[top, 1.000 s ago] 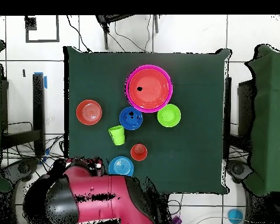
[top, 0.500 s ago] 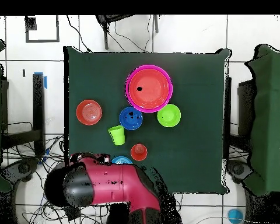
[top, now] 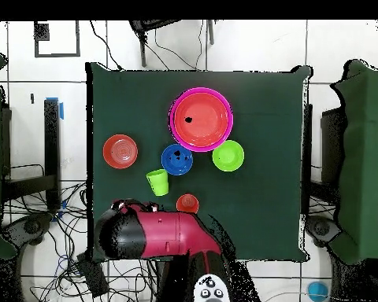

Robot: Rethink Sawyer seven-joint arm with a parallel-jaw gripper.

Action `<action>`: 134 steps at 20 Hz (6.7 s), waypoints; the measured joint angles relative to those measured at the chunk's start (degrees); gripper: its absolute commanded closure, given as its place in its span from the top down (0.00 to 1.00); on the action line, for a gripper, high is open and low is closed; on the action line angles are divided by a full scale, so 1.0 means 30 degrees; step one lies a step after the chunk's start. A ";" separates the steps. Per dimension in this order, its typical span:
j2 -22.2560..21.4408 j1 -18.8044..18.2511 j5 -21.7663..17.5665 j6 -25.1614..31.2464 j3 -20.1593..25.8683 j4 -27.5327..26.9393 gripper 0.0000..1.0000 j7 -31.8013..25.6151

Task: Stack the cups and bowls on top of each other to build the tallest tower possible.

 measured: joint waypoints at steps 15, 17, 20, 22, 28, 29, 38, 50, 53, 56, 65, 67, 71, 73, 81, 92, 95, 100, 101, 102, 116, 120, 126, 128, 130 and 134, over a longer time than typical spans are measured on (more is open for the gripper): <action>0.3819 0.0022 -0.0956 -0.2445 -0.0311 0.0011 1.00 0.0000; 0.4276 0.0079 -0.1103 -0.2508 -0.0396 -0.0066 1.00 0.0000; 0.4924 0.0158 -0.1384 -0.2508 -0.0525 -0.0314 1.00 0.0000; 0.5303 0.0168 -0.1684 -0.2506 -0.0626 -0.0635 1.00 0.0000; 0.6155 0.0177 -0.2550 -0.2266 -0.0899 -0.1920 1.00 0.0004; 0.6201 0.0176 -0.2601 -0.2214 -0.0904 -0.2041 1.00 0.0004; 0.6340 0.0160 -0.2688 -0.1533 -0.0904 -0.3525 1.00 0.0004; 0.5883 -0.1071 -0.2817 0.1132 -0.0745 -0.4889 1.00 0.0004; 0.5699 -0.1509 -0.2977 0.1482 -0.0679 -0.5100 1.00 0.0004; 0.5620 -0.1864 -0.3112 0.1597 -0.0665 -0.5354 1.00 0.0004; 0.5638 -0.2381 -0.3709 0.1835 -0.0434 -0.5836 1.00 0.0004; 0.5648 -0.2546 -0.3864 0.1982 -0.0330 -0.5922 1.00 0.0004; 0.5732 -0.2771 -0.4113 0.2113 -0.0148 -0.6052 1.00 0.0004; 0.5874 -0.2785 -0.4236 0.2113 -0.0102 -0.6186 1.00 0.0004; 0.7194 -0.2851 -0.4354 0.2116 0.0267 -0.7070 1.00 0.0004; 1.0028 -0.2980 -0.4350 0.3459 0.1322 -0.9372 1.00 0.0004; 1.0181 -0.2982 -0.4358 0.3832 0.1537 -0.9502 1.00 0.0004; 0.9902 -0.2986 -0.4358 0.3947 0.1829 -0.9477 1.00 0.0004; 0.9681 -0.2986 -0.4358 0.3947 0.1886 -0.9393 1.00 0.0004; 0.9459 -0.2986 -0.4358 0.3947 0.1944 -0.9309 1.00 0.0004; 0.4627 -0.2978 -0.4339 0.3951 0.1977 -0.5707 1.00 0.0004; 0.3660 -0.2976 -0.4343 0.3955 0.1974 -0.4750 1.00 0.0004; 0.3057 -0.2977 -0.4345 0.3893 0.1974 -0.3692 1.00 0.0004; 0.2996 -0.2970 -0.4343 0.3760 0.1974 -0.3416 1.00 0.0004; 0.2927 -0.2923 -0.4343 0.3459 0.1974 -0.3036 1.00 0.0004; 0.2684 -0.2663 -0.4339 0.2828 0.1974 -0.2182 1.00 0.0004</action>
